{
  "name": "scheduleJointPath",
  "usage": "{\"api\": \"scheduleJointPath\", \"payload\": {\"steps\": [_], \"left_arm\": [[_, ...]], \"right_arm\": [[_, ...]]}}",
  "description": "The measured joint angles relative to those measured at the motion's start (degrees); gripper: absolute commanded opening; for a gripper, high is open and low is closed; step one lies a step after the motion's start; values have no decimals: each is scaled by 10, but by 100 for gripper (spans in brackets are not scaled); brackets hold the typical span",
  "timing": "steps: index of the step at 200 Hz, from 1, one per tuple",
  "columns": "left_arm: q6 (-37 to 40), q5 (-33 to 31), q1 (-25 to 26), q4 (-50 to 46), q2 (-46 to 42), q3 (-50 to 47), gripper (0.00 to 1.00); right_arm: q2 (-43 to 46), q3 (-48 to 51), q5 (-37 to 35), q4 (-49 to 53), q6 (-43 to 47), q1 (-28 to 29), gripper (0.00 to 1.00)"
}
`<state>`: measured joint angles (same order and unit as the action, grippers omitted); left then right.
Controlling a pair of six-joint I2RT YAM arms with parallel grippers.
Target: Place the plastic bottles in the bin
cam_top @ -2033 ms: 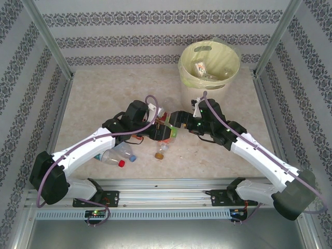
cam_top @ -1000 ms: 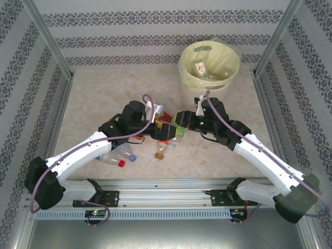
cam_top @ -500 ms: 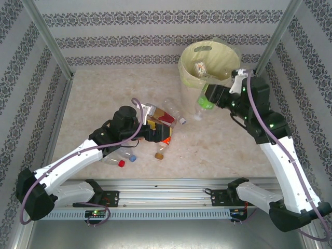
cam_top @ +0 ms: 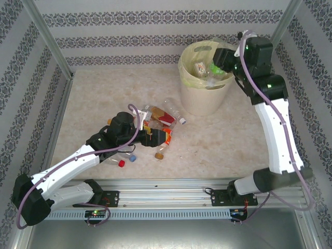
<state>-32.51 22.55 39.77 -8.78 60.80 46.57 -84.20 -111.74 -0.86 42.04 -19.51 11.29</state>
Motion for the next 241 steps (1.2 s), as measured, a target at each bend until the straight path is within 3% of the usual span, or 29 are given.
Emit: {"api": "scheduleJointPath", "payload": {"steps": [61, 111, 204, 241], "left_arm": [[-12, -5, 0, 0, -1, -1, 100], [-19, -24, 0, 2, -34, -11, 100], [-20, -83, 0, 42, -101, -55, 100], [-14, -89, 0, 40, -101, -55, 100]], "right_arm": [[-153, -139, -28, 19, 19, -22, 56], [-229, -164, -26, 48, 31, -22, 60], [-210, -77, -12, 49, 45, -20, 98], [-148, -37, -1, 40, 47, -5, 98]]}}
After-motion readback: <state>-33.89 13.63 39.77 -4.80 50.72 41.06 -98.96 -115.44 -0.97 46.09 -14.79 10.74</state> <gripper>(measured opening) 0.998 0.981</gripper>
